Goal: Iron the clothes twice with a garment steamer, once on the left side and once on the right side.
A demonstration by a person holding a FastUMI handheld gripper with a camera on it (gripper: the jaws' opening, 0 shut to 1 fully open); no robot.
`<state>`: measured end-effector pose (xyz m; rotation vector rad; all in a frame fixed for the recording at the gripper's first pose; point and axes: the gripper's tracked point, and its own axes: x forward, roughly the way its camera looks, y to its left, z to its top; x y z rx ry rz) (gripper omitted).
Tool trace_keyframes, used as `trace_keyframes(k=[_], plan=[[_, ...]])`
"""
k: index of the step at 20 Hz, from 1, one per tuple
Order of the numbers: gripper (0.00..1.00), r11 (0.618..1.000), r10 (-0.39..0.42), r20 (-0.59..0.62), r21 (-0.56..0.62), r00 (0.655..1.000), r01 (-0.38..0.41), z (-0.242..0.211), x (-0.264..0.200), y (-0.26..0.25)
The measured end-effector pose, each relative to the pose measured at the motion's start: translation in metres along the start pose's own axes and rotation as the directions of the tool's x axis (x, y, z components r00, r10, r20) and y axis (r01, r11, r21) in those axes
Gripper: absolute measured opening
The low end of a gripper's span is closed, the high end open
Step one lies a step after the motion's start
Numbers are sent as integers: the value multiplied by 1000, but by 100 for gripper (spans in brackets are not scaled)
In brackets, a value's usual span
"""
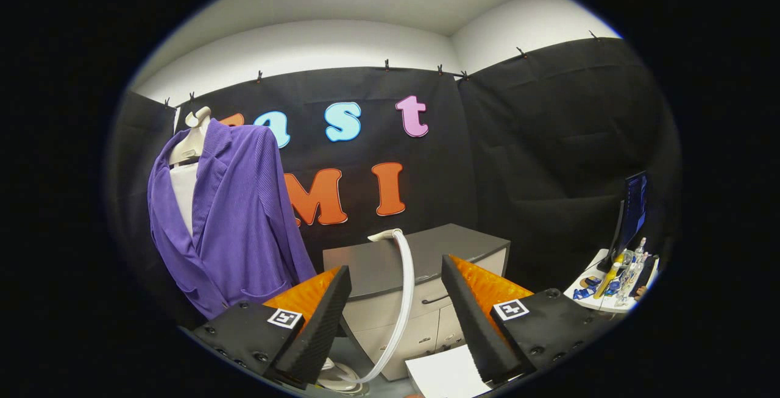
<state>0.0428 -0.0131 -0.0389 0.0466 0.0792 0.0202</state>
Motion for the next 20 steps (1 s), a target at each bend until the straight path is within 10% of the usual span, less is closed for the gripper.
trace_keyframes(k=[20], plan=[[99,996,26,-268,-72,963,-47,-51,313,-13]])
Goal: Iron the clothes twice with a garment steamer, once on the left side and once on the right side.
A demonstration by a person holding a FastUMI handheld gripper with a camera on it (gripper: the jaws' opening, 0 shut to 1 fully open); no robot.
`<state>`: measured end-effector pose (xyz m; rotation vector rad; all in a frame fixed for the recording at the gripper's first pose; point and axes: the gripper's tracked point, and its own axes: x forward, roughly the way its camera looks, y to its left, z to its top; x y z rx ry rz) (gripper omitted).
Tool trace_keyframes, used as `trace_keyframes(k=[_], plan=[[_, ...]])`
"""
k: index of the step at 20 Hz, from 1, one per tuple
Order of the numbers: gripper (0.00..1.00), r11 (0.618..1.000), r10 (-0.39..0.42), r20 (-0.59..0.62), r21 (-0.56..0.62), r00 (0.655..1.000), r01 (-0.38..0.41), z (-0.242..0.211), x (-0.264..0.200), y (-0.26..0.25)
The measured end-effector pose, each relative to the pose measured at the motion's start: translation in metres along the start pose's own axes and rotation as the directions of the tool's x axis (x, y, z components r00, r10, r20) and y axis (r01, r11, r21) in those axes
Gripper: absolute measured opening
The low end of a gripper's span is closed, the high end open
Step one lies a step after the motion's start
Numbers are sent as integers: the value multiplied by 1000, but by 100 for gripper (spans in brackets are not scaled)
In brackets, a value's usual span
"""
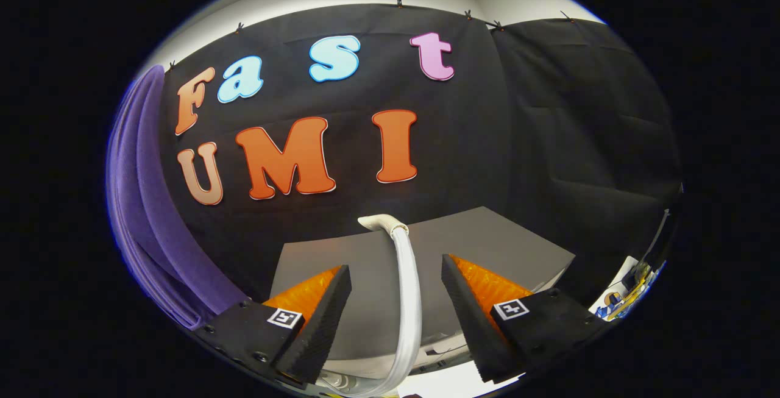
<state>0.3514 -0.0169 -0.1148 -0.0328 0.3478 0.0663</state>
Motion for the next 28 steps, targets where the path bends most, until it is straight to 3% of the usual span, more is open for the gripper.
trace_keyframes(k=[12,15,18,19,21,23,25,28], plan=[[99,999,21,-209,-33,978,-28,10,171,6],[98,999,13,-346,-36,938,-28,-19,194,4],[98,998,37,-408,-30,912,-54,-31,204,5],[81,999,8,-417,-25,909,-20,-31,206,-3],[48,999,42,-422,47,906,-24,-35,201,-1],[44,996,54,-374,84,926,-24,-25,179,-1],[34,993,42,-309,118,950,-6,-13,159,-4],[34,993,65,-218,112,974,-41,-1,101,2]])
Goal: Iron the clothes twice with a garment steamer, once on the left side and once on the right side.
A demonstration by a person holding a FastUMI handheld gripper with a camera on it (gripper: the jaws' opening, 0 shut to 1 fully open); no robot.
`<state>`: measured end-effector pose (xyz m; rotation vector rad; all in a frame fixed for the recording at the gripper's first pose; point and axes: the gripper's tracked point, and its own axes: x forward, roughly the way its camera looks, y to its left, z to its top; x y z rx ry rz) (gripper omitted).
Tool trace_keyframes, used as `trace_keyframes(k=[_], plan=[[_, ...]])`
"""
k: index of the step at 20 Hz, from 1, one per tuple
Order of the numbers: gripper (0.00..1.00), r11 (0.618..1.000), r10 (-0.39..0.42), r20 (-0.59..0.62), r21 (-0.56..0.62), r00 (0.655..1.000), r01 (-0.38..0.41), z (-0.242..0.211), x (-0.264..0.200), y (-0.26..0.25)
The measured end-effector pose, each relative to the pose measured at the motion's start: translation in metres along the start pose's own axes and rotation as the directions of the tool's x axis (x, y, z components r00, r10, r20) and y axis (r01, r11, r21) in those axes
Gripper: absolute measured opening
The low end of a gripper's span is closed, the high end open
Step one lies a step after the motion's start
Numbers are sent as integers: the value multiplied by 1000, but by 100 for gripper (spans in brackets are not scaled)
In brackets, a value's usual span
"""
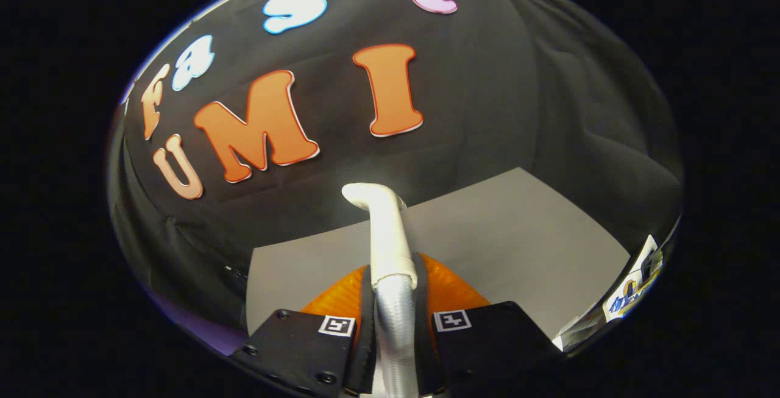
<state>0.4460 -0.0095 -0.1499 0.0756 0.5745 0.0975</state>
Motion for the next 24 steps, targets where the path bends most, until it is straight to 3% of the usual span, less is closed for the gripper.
trace_keyframes(k=[4,11,18,24], plan=[[34,998,19,110,62,994,-26,-3,-86,9],[34,990,-121,264,100,957,98,-20,-224,24],[33,987,-159,402,90,902,133,-47,-336,95],[33,987,-155,447,108,881,118,-81,-408,161]])
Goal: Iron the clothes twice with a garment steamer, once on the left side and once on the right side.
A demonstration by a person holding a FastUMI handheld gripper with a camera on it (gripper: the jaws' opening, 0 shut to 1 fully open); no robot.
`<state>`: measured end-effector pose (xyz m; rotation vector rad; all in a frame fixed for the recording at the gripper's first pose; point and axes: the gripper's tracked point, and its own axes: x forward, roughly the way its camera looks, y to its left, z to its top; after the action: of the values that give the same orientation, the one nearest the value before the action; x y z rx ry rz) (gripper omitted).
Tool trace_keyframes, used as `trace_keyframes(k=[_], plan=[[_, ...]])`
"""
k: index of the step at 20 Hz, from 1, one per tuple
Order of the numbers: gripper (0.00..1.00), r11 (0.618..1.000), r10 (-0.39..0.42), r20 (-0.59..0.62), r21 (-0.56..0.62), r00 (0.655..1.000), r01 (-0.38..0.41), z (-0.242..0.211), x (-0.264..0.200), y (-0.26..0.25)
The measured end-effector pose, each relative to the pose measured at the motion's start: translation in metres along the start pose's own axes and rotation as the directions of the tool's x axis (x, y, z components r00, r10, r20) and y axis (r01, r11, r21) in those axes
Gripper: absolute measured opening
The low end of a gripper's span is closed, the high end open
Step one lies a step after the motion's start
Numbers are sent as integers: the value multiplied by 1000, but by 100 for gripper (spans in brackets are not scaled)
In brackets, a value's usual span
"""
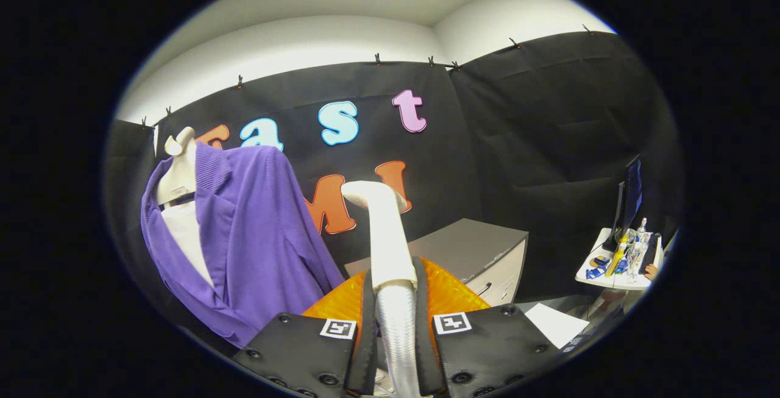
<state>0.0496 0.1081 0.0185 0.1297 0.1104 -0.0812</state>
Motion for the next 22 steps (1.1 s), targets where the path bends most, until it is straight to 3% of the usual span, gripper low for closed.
trace_keyframes(k=[11,16,22], plan=[[33,998,62,81,-10,995,-61,1,-134,111],[33,996,87,81,-35,993,-84,-22,-159,147],[33,993,98,27,-66,995,-96,-61,-158,166]])
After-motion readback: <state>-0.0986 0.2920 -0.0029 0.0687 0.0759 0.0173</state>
